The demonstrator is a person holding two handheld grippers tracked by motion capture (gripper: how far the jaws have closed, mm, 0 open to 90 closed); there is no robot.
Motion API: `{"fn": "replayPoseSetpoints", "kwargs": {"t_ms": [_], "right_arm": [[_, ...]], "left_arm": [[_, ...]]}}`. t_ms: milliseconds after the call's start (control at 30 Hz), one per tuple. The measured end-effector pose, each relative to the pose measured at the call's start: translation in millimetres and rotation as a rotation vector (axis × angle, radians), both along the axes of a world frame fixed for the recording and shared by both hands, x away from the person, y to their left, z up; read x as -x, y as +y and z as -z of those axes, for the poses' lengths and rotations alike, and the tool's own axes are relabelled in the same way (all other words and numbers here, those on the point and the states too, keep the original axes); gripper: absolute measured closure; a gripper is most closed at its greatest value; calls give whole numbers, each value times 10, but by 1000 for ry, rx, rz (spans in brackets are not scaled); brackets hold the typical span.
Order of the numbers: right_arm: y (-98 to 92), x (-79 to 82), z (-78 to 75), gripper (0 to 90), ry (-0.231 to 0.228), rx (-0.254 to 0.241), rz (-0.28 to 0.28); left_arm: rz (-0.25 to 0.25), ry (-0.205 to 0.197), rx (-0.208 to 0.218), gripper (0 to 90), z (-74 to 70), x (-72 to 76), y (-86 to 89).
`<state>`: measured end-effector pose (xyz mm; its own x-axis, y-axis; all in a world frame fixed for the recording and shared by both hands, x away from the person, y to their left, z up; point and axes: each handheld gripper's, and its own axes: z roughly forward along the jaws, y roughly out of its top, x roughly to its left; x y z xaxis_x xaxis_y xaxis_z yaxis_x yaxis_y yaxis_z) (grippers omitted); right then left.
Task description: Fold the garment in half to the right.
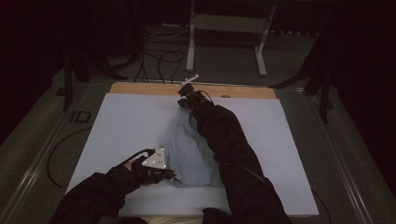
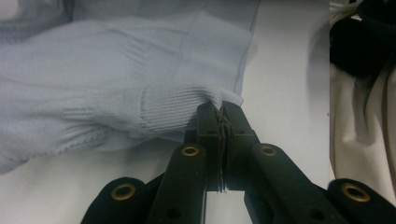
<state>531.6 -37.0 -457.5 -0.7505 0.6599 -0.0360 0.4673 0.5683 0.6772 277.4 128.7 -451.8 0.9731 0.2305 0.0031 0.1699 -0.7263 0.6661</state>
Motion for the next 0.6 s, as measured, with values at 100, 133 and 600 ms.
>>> {"fn": "replayPoseSetpoints", "kwargs": {"t_ms": [100,133,600], "right_arm": [[-44,17,-61,871,-12,-2,0],[-61,21,-82,871,-20,-5,1],[-434,71,-336,872,-49,-40,24]], "left_arm": [[15,-5,6,890,-53,-9,-53],[21,-9,5,890,-74,-11,-73],[126,-50,12,889,-370,-55,-542]]}}
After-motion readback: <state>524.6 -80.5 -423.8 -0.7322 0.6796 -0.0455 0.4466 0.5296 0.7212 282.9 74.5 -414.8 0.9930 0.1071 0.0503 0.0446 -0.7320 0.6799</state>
